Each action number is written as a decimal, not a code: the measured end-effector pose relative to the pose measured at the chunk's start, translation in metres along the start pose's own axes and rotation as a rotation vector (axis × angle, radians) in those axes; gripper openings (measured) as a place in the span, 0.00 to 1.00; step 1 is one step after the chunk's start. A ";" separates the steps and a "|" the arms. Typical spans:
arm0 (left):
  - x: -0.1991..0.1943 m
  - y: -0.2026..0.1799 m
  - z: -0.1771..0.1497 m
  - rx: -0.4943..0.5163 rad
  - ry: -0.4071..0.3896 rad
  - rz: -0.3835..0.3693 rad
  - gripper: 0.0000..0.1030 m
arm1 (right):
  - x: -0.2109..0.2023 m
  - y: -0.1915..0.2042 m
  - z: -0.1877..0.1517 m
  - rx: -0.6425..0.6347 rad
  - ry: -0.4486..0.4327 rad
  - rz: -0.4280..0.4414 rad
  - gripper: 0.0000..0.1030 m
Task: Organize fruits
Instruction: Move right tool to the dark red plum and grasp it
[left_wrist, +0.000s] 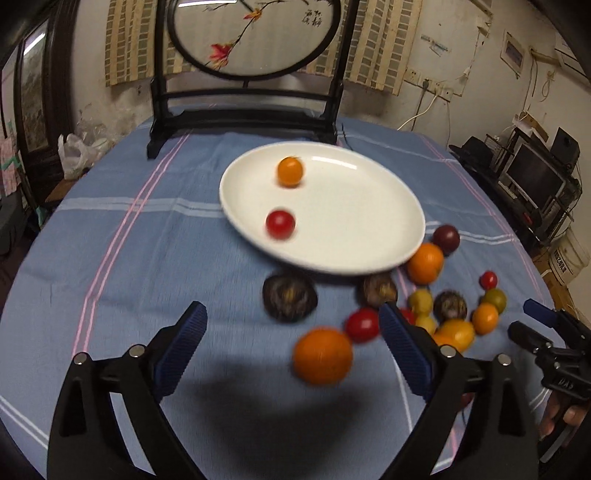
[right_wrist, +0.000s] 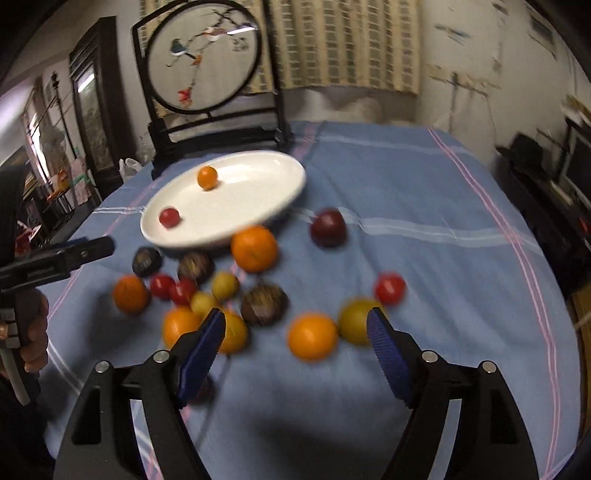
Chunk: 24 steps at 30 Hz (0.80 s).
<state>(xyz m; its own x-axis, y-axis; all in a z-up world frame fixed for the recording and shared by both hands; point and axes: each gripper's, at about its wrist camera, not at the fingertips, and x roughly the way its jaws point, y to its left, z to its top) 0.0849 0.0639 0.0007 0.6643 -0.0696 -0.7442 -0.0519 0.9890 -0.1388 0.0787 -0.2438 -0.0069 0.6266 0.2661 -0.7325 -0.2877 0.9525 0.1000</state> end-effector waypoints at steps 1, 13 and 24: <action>-0.001 0.002 -0.010 -0.013 0.011 -0.002 0.90 | -0.001 -0.005 -0.008 0.012 0.014 -0.006 0.77; -0.008 -0.004 -0.054 -0.021 0.046 -0.056 0.90 | -0.015 -0.045 -0.027 0.140 -0.017 -0.062 0.77; -0.003 -0.013 -0.057 0.007 0.047 -0.063 0.90 | 0.029 -0.064 0.043 0.164 -0.003 -0.103 0.58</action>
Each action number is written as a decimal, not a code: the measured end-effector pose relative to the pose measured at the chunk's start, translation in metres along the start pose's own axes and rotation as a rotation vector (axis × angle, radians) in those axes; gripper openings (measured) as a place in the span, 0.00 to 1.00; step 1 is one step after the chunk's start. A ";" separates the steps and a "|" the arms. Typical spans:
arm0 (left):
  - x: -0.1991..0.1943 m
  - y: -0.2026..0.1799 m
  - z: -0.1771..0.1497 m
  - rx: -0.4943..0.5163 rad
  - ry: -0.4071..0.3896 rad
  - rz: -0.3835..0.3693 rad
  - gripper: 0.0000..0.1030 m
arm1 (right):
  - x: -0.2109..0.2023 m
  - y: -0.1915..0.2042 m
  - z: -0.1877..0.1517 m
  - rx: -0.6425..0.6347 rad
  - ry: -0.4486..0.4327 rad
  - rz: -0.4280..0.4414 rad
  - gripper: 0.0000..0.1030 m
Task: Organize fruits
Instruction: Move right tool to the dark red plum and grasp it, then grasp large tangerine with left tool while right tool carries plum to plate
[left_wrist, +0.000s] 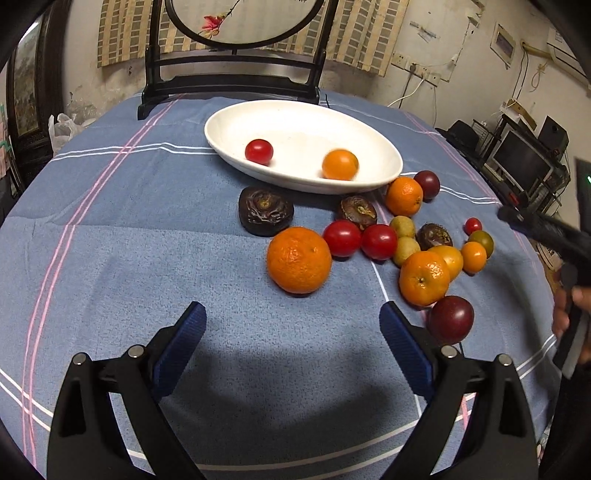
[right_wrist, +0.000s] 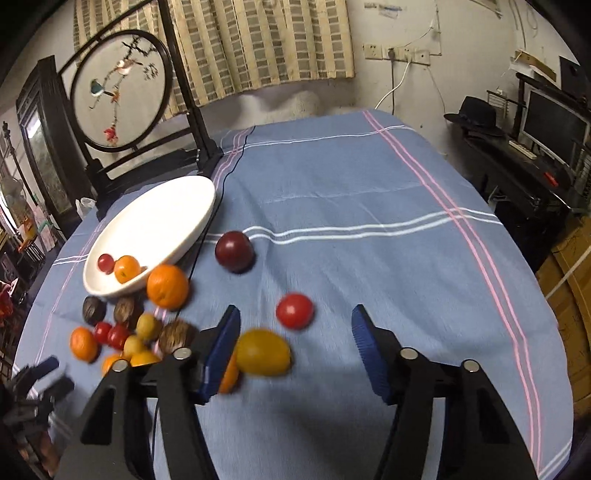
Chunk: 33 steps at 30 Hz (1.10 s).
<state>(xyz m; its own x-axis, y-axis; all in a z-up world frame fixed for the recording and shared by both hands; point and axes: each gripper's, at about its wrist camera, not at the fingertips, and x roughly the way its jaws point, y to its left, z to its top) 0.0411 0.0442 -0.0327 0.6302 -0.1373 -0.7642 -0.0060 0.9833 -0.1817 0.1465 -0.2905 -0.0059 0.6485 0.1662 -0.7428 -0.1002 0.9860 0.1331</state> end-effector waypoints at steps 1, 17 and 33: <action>0.001 0.000 0.000 -0.003 0.003 -0.003 0.90 | 0.007 0.006 0.007 -0.021 0.005 0.000 0.58; 0.017 0.000 0.001 -0.018 0.067 -0.020 0.90 | 0.104 0.085 0.048 -0.234 0.129 -0.019 0.48; 0.042 -0.008 0.027 0.059 0.111 0.057 0.76 | 0.027 0.065 0.022 -0.146 0.031 0.196 0.35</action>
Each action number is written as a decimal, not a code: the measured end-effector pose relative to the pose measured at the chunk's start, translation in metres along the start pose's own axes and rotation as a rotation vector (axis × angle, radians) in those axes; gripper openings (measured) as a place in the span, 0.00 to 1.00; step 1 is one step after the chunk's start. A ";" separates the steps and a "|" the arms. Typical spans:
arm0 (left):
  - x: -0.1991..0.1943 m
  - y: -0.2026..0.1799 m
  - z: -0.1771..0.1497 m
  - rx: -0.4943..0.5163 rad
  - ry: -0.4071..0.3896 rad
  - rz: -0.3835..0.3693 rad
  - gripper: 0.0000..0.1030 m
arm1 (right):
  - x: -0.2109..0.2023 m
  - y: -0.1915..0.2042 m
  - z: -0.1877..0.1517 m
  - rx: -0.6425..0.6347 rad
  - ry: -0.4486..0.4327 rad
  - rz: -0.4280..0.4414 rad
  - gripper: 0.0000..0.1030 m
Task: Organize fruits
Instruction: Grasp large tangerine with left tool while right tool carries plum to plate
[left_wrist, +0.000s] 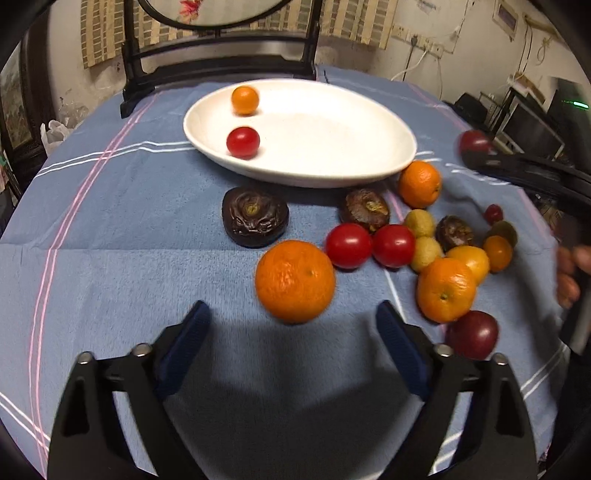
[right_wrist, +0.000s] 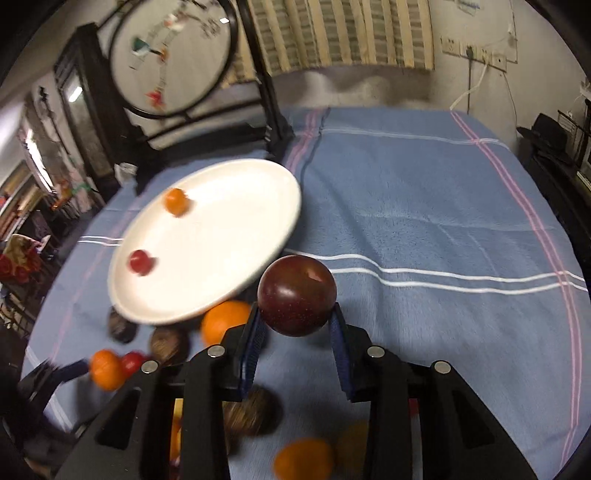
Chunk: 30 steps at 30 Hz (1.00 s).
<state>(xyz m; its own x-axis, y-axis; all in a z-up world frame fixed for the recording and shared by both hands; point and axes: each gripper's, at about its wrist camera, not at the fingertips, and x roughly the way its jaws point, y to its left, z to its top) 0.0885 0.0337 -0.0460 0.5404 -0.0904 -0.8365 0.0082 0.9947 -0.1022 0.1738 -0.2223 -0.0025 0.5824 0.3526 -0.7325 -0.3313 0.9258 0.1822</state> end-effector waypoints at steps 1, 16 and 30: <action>0.003 0.001 0.001 -0.003 0.008 -0.002 0.74 | -0.005 0.002 -0.004 -0.005 -0.011 0.009 0.35; -0.032 0.006 0.041 0.033 -0.089 -0.049 0.40 | -0.020 0.034 -0.003 -0.083 -0.048 0.085 0.35; 0.029 0.000 0.141 -0.019 -0.061 -0.023 0.41 | 0.044 0.082 0.027 -0.205 0.034 0.052 0.35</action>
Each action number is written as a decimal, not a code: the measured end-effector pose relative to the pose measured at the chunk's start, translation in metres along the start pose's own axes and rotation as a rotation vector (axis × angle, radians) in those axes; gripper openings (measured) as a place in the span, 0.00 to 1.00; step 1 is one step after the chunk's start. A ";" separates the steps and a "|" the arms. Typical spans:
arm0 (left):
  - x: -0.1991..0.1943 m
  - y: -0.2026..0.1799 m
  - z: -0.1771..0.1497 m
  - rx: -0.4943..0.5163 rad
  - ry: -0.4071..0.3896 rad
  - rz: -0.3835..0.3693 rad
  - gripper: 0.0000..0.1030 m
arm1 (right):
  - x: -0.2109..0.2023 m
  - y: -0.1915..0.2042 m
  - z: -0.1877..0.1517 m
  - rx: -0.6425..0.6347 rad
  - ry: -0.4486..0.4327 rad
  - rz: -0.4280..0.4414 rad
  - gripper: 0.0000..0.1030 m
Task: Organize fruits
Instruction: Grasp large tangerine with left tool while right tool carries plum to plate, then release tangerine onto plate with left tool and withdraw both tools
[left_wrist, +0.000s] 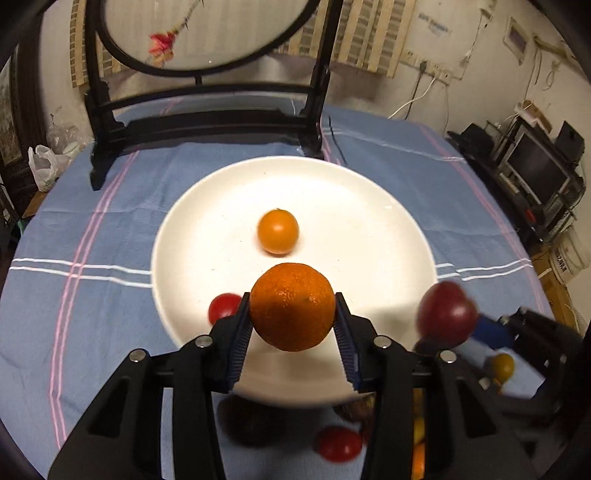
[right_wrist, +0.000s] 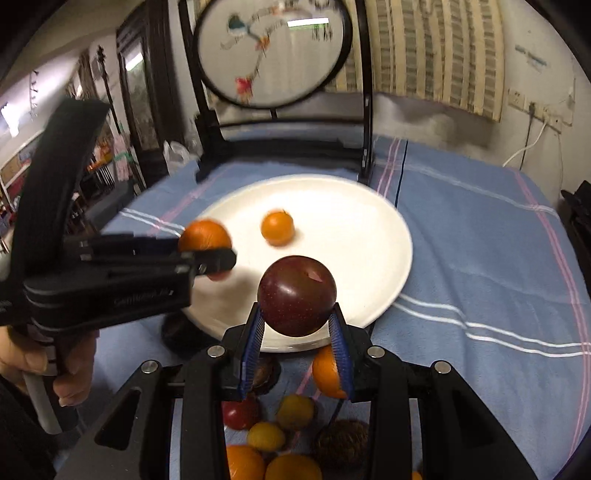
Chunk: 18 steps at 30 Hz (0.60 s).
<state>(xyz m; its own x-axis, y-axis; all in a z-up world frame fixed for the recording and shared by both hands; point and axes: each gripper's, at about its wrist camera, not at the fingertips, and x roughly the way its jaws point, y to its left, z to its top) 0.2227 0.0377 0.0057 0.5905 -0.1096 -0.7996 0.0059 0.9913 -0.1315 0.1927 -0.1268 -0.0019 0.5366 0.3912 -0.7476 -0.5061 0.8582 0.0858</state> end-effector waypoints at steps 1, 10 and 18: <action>0.006 -0.001 0.002 0.004 0.012 0.001 0.41 | 0.006 0.001 0.000 -0.002 0.015 -0.005 0.35; 0.011 0.004 -0.001 -0.045 0.011 -0.010 0.55 | -0.001 -0.001 -0.009 0.016 -0.002 -0.012 0.45; -0.040 0.018 -0.030 -0.070 -0.070 0.027 0.85 | -0.057 -0.027 -0.041 0.090 -0.074 -0.013 0.49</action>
<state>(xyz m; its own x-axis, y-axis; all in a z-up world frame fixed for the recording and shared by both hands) 0.1750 0.0581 0.0175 0.6446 -0.0751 -0.7608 -0.0660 0.9860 -0.1532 0.1481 -0.1853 0.0115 0.5927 0.4006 -0.6988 -0.4379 0.8884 0.1379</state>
